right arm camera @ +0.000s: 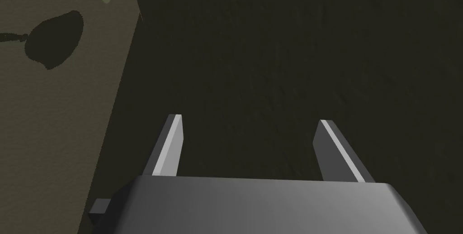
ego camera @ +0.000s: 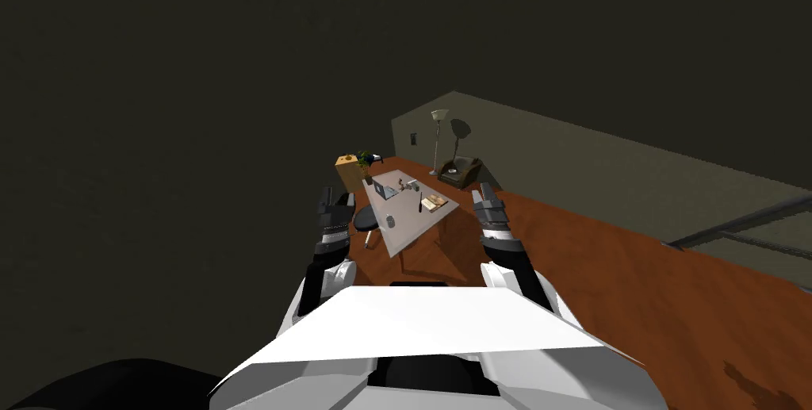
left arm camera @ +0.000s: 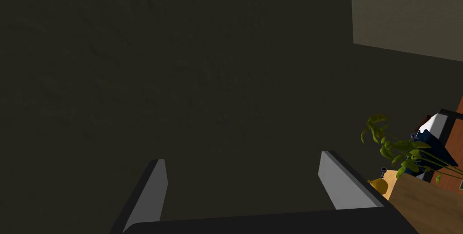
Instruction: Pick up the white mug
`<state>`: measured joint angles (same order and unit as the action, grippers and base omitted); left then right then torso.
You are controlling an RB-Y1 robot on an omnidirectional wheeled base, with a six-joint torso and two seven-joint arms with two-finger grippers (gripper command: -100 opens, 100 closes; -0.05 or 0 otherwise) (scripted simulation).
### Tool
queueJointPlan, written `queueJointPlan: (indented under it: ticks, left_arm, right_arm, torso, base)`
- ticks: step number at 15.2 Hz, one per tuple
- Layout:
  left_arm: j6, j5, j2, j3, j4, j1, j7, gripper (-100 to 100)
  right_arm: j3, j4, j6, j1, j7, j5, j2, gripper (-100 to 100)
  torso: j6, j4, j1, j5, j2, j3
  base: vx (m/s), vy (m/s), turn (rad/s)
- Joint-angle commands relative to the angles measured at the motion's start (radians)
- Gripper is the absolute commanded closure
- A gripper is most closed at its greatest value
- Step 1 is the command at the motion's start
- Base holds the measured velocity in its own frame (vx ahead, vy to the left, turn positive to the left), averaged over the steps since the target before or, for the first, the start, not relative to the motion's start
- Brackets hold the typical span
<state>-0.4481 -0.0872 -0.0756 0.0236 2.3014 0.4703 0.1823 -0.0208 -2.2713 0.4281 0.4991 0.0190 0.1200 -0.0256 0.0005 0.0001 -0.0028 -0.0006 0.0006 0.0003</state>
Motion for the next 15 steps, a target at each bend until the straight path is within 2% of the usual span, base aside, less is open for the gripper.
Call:
queueJointPlan:
  ticks: [1,2,3,4,5,6,7,8,9,10,12,13,14,15]
  left_arm:
    - [0.023,-0.010,-0.010,0.010,-0.033,-0.009,0.007,-100]
    - [0.056,-0.025,-0.023,0.026,-0.062,-0.012,0.019,-100]
    - [0.056,-0.025,-0.023,0.026,-0.062,-0.012,0.019,-100]
    - [0.092,-0.042,-0.037,0.044,-0.093,-0.015,0.032,-100]
    - [0.092,-0.042,-0.037,0.044,-0.093,-0.015,0.032,-100]
    - [0.126,-0.060,-0.051,0.062,-0.126,-0.018,0.045,-100]
    - [0.131,-0.060,-0.051,0.062,-0.126,-0.018,0.045,-100]
    - [0.169,-0.079,-0.064,0.082,-0.162,-0.022,0.059,-100]
    - [0.171,-0.079,-0.064,0.082,-0.162,-0.022,0.059,-100]
    - [0.205,-0.100,-0.078,0.103,-0.199,-0.026,0.073,-100]
    - [0.215,-0.100,-0.078,0.103,-0.199,-0.026,0.073,-100]
    - [0.259,-0.121,-0.091,0.124,-0.233,-0.029,0.088,-100]
    - [0.259,-0.121,-0.091,0.124,-0.238,-0.029,0.088,-100]
    - [0.286,-0.143,-0.105,0.146,-0.271,-0.033,0.104,-100]
  right_arm:
    - [0.000,0.000,0.000,0.000,0.000,0.000,0.000,0]
    - [0.000,0.000,0.000,0.000,0.000,0.000,0.000,0]
    - [0.000,0.000,0.000,0.000,0.000,0.000,0.000,0]
    - [0.000,0.000,0.000,0.000,0.000,0.000,0.000,0]
    - [0.000,0.000,0.000,0.000,0.000,0.000,0.000,0]
    - [0.000,0.000,0.000,0.000,0.000,0.000,0.000,0]
    - [0.000,0.000,0.000,0.000,0.000,0.000,0.000,0]
    - [0.000,0.000,0.000,0.000,0.000,0.000,0.000,0]
    - [0.000,0.000,0.000,0.000,0.000,0.000,0.000,0]
    - [0.000,0.000,0.000,0.000,0.000,0.000,0.000,0]
    - [0.000,0.000,0.000,0.000,0.000,0.000,0.000,0]
    - [0.000,0.000,0.000,0.000,0.000,0.000,0.000,0]
    - [0.000,0.000,0.000,0.000,0.000,0.000,0.000,0]
    - [0.000,0.000,0.000,0.000,0.000,0.000,0.000,0]
  torso:
    - [0.000,0.000,0.000,0.000,0.000,0.000]
    - [0.000,0.000,0.000,0.000,0.000,0.000]
    - [0.000,0.000,0.000,0.000,0.000,0.000]
    - [0.000,0.000,0.000,0.000,0.000,0.000]
    - [0.000,0.000,0.000,0.000,0.000,0.000]
    - [0.000,0.000,0.000,0.000,-0.001,0.000]
    - [0.000,0.000,0.000,0.000,-0.001,-0.001]
    - [0.000,0.000,0.000,0.000,-0.001,-0.001]
    - [0.000,0.000,0.000,0.000,-0.001,-0.001]
    - [0.000,0.000,0.000,0.000,-0.001,0.000]
    - [0.000,0.000,0.000,0.000,-0.001,0.000]
    - [0.000,0.000,0.001,0.000,-0.001,0.000]
    - [0.000,0.000,0.001,0.000,-0.001,0.000]
    - [0.000,0.000,0.001,0.000,-0.001,-0.001]
  base:
    - [-0.006,-0.036,-0.121]
    - [-0.005,-0.042,-0.169]
    - [-0.003,-0.040,-0.133]
    - [-0.001,-0.040,-0.156]
    - [0.002,-0.035,-0.149]
    - [0.007,-0.040,-0.217]
    - [0.007,-0.037,-0.175]
    - [0.001,-0.041,-0.158]
    - [-0.001,-0.041,-0.152]
    - [0.003,-0.047,-0.214]
    - [0.004,-0.034,-0.129]
    - [0.010,-0.035,-0.183]
    - [0.011,-0.033,-0.168]
    - [0.015,-0.038,-0.256]
